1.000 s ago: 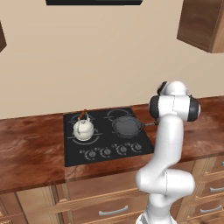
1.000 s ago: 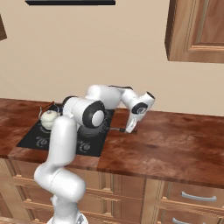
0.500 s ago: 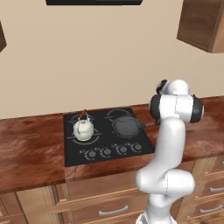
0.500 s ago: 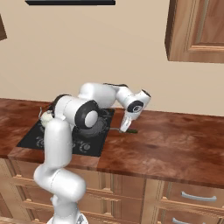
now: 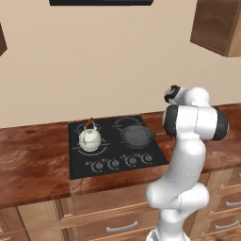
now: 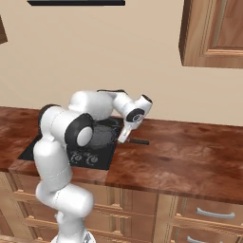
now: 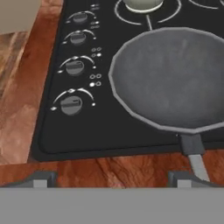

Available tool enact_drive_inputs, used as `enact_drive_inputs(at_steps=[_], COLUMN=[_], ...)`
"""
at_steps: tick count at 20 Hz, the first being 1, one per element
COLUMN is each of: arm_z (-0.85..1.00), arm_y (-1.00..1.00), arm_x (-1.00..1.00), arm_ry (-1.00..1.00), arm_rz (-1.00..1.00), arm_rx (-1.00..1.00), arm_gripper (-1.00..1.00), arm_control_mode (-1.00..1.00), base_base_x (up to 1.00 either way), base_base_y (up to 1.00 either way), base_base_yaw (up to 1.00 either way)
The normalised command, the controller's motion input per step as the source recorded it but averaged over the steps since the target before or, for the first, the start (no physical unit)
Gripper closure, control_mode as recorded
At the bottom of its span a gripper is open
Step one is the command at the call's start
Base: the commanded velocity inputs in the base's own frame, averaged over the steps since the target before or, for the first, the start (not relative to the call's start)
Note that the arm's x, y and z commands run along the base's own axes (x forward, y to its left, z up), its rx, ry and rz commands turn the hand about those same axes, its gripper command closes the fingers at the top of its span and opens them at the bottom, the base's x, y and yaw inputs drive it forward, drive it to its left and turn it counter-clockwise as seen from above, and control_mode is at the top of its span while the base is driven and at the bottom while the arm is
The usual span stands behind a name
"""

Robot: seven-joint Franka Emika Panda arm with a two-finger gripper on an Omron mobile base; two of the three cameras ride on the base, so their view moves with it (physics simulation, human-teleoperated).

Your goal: Pick the pan from the cabinet and place it on the stove. Then turn on the stove burner for the pan.

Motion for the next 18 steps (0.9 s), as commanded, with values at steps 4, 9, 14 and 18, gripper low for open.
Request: enact_drive_inputs(at_steps=[4,9,14,18], arm_z=[0.45,0.3,0.3,0.34], arm_y=[0.37,0.46,0.48,0.42], arm_x=[-0.55,-0.66,-0.74,-0.66], arm_ry=[-0.06,-0.01,0.0,0.0], arm_rz=[-0.11,-0.28,-0.37,-0.38], arm_rx=[-0.03,0.0,0.0,-0.01], arm_gripper=[-1.0,-1.0,-1.0,-1.0], arm_control_mode=[-1.0,-1.0,-1.0,-1.0], base_base_x=[0.0,0.0,0.0,0.0], base_base_y=[0.0,0.0,0.0,0.0], base_base_yaw=[0.0,0.0,0.0,0.0])
